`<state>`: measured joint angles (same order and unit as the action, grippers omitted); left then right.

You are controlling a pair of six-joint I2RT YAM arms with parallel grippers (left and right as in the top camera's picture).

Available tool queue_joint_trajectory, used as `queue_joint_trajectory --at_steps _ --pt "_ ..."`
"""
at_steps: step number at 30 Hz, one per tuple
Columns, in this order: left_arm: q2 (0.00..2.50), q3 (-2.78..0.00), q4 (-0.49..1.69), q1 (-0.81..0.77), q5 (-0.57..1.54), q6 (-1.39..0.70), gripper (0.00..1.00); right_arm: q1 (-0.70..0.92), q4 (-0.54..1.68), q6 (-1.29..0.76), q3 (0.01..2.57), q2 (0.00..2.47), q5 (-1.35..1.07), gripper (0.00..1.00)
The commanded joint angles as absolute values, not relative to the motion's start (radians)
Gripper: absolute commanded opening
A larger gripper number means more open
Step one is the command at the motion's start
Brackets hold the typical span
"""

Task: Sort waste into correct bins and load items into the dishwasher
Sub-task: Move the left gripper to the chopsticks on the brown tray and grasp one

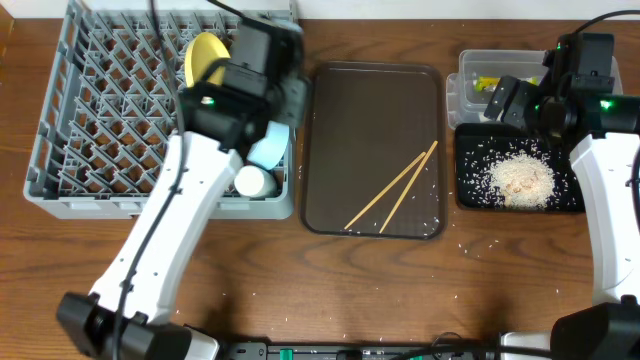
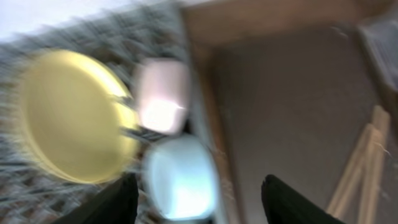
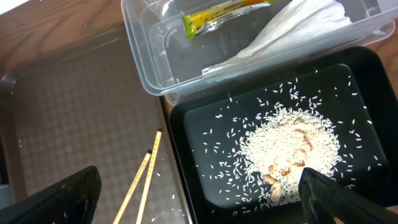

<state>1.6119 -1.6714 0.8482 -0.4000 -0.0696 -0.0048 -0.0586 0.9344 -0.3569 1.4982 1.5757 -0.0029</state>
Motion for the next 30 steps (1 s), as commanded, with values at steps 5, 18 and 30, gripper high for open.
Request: queue_joint_trajectory --at_steps 5,18,30 --pt "1.775 -1.584 0.878 -0.566 0.147 -0.043 0.65 -0.047 0.936 -0.370 1.503 1.577 0.007 0.99" --pt "2.049 -1.584 0.810 -0.710 0.146 -0.047 0.65 -0.047 0.936 -0.370 1.503 1.577 0.007 0.99" --pt "2.106 -1.576 0.756 -0.731 0.147 -0.055 0.64 -0.047 0.936 -0.370 1.503 1.577 0.007 0.99"
